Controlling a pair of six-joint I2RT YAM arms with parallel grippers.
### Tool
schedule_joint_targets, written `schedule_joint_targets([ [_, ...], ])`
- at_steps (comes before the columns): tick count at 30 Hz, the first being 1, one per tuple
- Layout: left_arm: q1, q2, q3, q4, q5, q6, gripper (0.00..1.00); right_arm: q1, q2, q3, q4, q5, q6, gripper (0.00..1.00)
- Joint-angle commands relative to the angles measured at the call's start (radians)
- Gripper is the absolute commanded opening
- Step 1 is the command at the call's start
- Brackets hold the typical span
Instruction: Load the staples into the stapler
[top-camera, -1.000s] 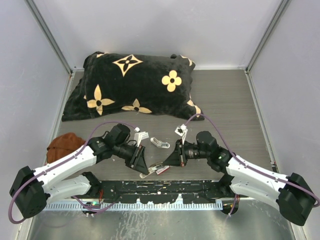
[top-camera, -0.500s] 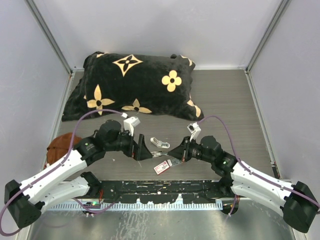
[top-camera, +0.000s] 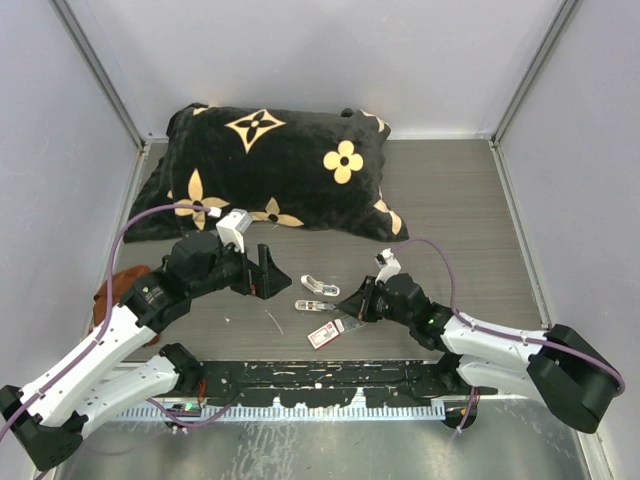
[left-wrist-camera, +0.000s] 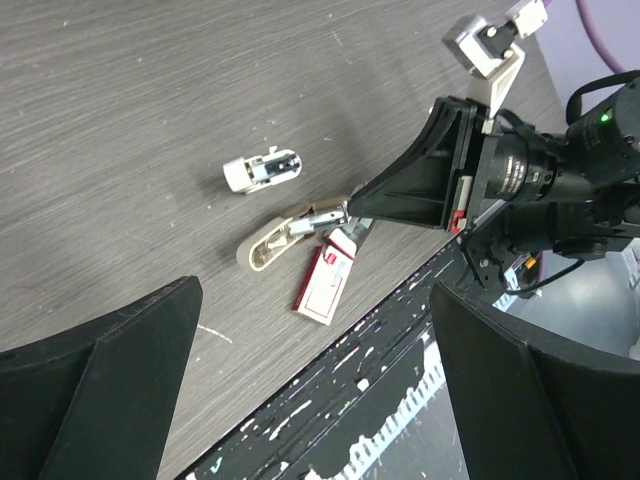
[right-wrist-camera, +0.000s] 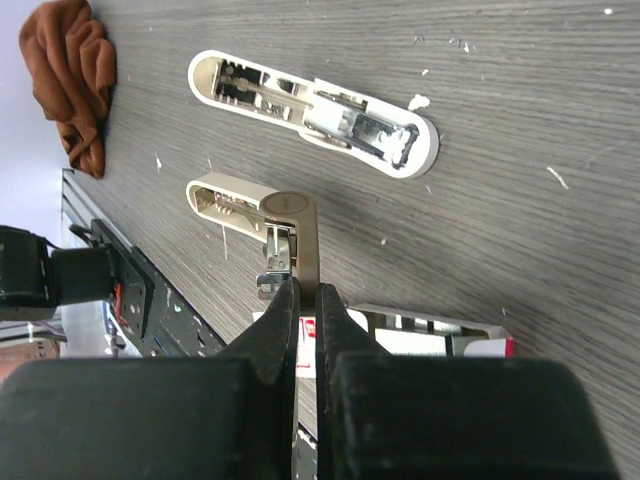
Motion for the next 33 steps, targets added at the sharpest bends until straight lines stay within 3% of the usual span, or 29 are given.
schedule_joint_targets([
  [1, 0.006, -0.016, 0.036, -0.044, -0.039, 0.004, 1.0, 0.001, 0.043, 0.006, 0.192, 0.03, 0.053, 0.01],
  [15, 0.008, -0.02, 0.013, -0.046, -0.076, 0.014, 1.0, -0.001, 0.242, 0.034, 0.242, 0.03, 0.085, 0.01],
  [23, 0.007, -0.004, 0.019, -0.046, -0.083, 0.009, 1.0, -0.002, 0.25, 0.039, 0.188, 0.065, 0.095, 0.33],
  [33, 0.007, -0.006, 0.017, -0.066, -0.106, 0.009, 1.0, -0.009, 0.14, 0.044, 0.08, 0.113, 0.035, 0.43],
])
